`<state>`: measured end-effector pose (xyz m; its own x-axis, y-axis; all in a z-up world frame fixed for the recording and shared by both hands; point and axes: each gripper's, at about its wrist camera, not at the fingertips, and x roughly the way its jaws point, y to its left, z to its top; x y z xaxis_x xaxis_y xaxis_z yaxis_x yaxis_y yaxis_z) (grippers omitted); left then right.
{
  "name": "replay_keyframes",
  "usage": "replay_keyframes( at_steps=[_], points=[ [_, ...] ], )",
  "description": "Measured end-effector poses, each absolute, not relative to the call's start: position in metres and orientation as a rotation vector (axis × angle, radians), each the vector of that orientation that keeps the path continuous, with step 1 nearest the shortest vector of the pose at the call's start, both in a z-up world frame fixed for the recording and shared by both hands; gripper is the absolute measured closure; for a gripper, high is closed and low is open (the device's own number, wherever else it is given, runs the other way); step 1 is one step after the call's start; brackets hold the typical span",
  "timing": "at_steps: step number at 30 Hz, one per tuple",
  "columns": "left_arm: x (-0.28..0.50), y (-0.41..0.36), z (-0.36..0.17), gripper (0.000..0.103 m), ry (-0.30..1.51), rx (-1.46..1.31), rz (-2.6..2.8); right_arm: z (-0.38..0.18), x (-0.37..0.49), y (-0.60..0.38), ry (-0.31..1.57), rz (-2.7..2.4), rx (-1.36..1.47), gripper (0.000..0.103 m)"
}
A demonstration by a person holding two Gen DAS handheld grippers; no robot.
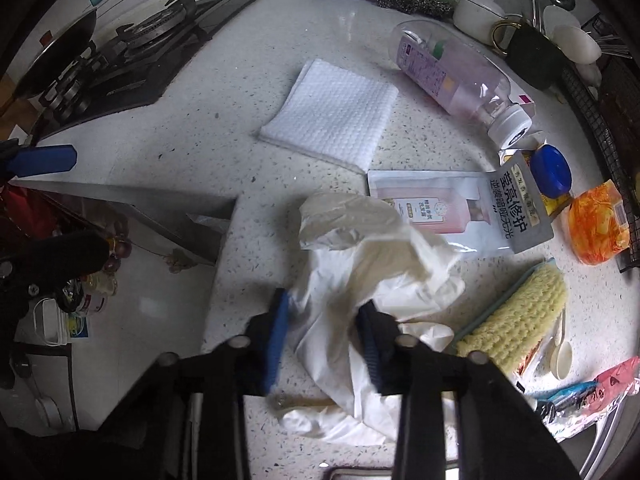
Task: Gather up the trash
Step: 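Lift the white gloves with the right tool while the left tool grasps the scrub brush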
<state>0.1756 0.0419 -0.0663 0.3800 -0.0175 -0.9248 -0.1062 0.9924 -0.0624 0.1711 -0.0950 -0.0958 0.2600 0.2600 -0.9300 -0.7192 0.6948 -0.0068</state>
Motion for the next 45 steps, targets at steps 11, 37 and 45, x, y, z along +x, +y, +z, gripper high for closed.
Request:
replay_keyframes(
  at_steps=[11, 37, 45],
  points=[
    [0.173, 0.021, -0.037, 0.0, 1.137, -0.089, -0.013, -0.047, 0.142, -0.135, 1.054, 0.655, -0.302, 0.1],
    [0.285, -0.143, -0.081, 0.005, 1.236, 0.161, -0.382, -0.037, 0.175, -0.28, 1.077, 0.303, 0.097, 0.1],
    [0.308, -0.162, -0.109, 0.014, 1.292, 0.204, -0.388, -0.041, 0.175, -0.292, 1.097, 0.305, 0.141, 0.1]
  ],
)
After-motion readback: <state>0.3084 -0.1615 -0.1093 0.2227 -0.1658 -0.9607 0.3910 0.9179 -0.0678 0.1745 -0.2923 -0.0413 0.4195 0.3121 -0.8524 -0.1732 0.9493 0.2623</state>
